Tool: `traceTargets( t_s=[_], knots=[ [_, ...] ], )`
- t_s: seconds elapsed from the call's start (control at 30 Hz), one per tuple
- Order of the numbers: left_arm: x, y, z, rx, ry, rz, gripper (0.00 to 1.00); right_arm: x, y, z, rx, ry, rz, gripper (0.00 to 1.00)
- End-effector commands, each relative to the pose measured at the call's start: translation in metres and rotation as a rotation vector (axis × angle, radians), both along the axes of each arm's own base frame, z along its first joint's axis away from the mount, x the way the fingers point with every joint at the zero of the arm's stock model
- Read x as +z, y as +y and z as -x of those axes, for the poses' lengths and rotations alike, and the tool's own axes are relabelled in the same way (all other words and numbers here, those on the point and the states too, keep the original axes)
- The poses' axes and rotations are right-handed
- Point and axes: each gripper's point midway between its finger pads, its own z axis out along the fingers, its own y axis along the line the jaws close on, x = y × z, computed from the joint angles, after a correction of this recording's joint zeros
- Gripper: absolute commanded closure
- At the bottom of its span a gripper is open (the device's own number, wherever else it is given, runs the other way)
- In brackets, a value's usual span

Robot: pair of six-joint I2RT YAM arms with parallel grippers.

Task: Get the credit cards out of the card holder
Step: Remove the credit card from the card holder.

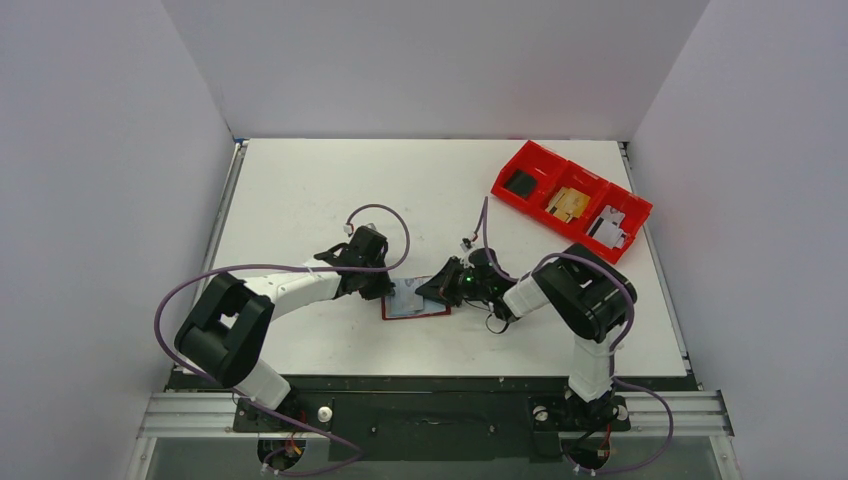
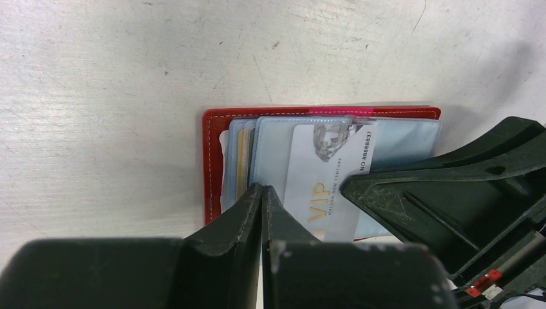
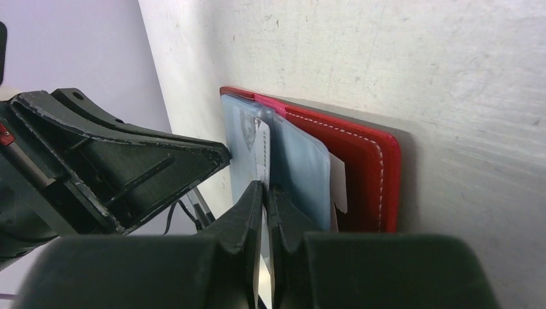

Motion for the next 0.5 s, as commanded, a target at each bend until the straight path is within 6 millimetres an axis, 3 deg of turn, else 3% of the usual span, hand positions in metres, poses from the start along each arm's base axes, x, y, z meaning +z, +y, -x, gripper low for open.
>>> traceTargets(
  t_s=[0.0, 0.47],
  knots=[
    [-0.041, 0.036, 0.034, 0.006, 0.142, -0.181, 1.00, 0.004, -0.009, -0.007, -0.022, -0.037, 0.008, 1.00],
    [-0.034, 0.038, 0.030, 0.010, 0.122, -0.194, 1.00, 0.022, -0.062, -0.014, -0.069, -0.104, 0.184, 1.00]
  ],
)
